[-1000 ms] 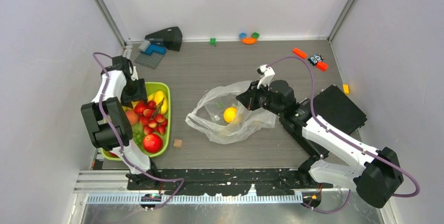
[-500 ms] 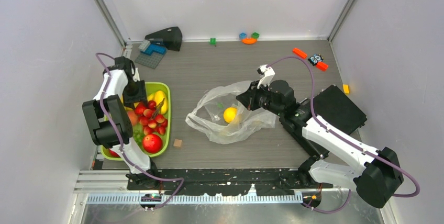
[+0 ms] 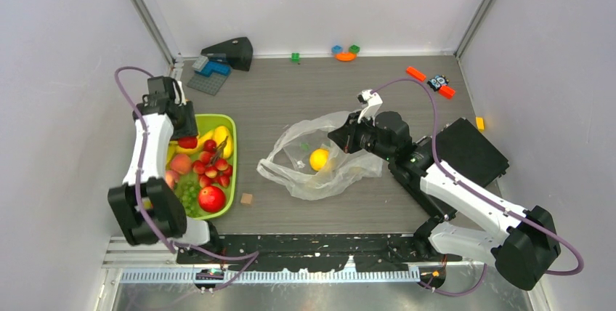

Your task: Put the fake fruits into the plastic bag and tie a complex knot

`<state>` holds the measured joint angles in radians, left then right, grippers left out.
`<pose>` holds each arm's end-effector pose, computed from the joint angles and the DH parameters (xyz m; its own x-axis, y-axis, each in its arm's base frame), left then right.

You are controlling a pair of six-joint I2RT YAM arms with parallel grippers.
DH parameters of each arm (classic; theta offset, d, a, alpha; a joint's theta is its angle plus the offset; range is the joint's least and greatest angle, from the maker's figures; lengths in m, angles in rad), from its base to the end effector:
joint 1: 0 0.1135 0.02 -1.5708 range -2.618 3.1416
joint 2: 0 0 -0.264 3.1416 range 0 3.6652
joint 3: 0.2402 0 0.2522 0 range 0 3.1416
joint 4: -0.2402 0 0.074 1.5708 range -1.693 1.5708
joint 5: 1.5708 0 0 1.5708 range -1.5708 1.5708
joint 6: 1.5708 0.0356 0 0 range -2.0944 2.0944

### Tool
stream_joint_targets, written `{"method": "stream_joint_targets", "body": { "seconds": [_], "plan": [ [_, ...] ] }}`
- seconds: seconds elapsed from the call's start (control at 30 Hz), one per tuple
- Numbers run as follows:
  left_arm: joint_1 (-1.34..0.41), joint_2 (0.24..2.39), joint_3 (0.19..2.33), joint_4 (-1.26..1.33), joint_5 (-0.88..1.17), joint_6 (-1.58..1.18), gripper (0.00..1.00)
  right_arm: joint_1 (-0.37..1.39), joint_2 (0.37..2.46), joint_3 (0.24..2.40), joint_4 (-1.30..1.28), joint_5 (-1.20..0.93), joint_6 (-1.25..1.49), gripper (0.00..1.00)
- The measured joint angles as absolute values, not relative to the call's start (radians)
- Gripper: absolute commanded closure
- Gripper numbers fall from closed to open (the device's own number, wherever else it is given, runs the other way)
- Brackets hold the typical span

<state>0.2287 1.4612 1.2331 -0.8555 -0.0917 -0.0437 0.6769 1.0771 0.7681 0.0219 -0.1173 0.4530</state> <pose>0.2861 0.0700 0.2823 -0.8481 -0.2421 -0.4712 -0.3048 0.9505 0.0604 0.1933 0.1607 0.2977 -0.5090 0.1486 -0.8478 -0.5414 0.7105 0.4496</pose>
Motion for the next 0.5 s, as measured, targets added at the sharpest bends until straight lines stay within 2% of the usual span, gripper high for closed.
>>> {"method": "stream_joint_targets", "body": {
  "seconds": [0.17, 0.5],
  "plan": [
    [0.175, 1.286, 1.182, -0.796, -0.093, -0.038, 0.64, 0.677, 1.077, 0.768, 0.022, -0.116, 0.453, 0.95],
    [-0.138, 1.018, 1.069, -0.687, 0.035, 0.030, 0.65, 0.677, 1.077, 0.768, 0.020, -0.114, 0.453, 0.95]
  ]
}}
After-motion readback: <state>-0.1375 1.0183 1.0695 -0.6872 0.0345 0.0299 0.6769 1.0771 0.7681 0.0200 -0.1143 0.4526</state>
